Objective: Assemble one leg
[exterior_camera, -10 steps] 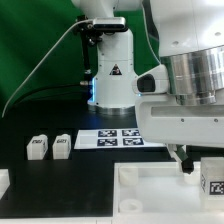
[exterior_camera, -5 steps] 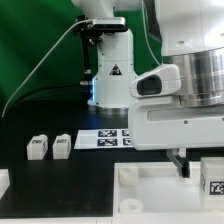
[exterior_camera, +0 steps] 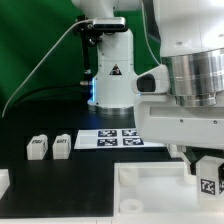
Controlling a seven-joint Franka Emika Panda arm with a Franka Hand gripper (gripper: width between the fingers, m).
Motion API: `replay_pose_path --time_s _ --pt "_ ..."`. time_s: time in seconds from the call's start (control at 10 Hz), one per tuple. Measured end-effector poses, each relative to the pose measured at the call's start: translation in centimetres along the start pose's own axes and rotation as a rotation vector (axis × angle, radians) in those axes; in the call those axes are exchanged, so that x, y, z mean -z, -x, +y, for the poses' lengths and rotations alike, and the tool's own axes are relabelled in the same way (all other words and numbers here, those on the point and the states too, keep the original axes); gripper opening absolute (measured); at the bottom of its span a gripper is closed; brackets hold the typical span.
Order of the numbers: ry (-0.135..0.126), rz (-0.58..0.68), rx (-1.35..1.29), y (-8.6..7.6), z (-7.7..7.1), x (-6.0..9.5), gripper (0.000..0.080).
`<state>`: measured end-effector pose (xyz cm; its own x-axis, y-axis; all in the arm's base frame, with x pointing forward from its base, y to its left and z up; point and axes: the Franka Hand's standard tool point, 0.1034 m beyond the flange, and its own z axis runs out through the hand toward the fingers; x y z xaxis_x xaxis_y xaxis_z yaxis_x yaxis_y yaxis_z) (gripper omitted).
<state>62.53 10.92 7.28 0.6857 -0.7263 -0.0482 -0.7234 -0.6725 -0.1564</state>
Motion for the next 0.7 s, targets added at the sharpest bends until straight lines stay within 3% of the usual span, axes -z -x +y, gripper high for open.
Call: replay_pose_path --time_s 0.3,0.5,0.7 --pt "0.025 -0.036 -0.756 0.10 -0.25 -0.18 0.0295" --pt "0.020 -0.049 -0.967 -0.03 -0.20 -0.03 0.0295" --pt "0.021 -0.049 -0.959 0.00 -0.18 -0.10 0.0295"
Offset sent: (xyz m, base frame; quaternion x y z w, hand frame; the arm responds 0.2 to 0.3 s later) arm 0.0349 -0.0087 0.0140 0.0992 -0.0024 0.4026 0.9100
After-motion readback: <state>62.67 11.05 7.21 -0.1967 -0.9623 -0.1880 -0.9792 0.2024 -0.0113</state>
